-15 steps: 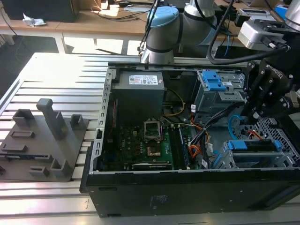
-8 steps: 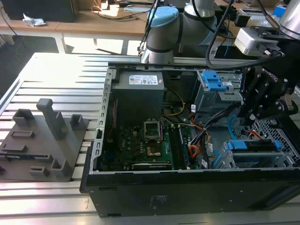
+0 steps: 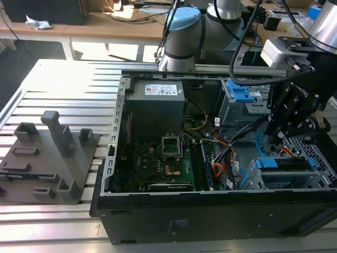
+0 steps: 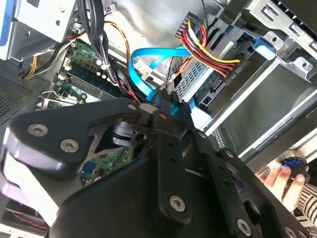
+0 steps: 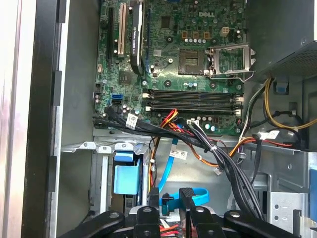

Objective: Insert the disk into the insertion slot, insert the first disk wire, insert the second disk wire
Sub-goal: 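Insert the second disk wire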

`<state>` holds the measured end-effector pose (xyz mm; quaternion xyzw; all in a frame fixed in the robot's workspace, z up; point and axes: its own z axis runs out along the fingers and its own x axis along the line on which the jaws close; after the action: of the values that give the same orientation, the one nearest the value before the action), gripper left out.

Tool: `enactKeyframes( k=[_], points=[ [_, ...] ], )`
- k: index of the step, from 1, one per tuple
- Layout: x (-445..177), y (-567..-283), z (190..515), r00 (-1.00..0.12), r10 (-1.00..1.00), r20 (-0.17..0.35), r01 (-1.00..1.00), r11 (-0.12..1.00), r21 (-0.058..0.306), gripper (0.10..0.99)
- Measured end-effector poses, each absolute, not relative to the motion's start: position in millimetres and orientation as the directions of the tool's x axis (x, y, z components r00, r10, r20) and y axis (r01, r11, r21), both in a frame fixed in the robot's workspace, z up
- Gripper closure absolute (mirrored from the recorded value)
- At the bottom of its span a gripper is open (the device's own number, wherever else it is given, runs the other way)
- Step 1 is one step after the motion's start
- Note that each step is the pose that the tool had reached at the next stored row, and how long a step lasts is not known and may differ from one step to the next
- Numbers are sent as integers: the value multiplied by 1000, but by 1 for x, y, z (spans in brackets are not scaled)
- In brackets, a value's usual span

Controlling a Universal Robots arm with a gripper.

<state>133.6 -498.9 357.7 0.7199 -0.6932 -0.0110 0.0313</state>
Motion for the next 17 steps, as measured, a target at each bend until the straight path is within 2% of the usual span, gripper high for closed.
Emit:
enactKeyframes(
  k=[2,17],
  points=[
    [134,-499,358,39,-999,28,-997,-37,60,925],
    [136,-523,353,29,-999,45,-998,-26,61,929]
  ],
)
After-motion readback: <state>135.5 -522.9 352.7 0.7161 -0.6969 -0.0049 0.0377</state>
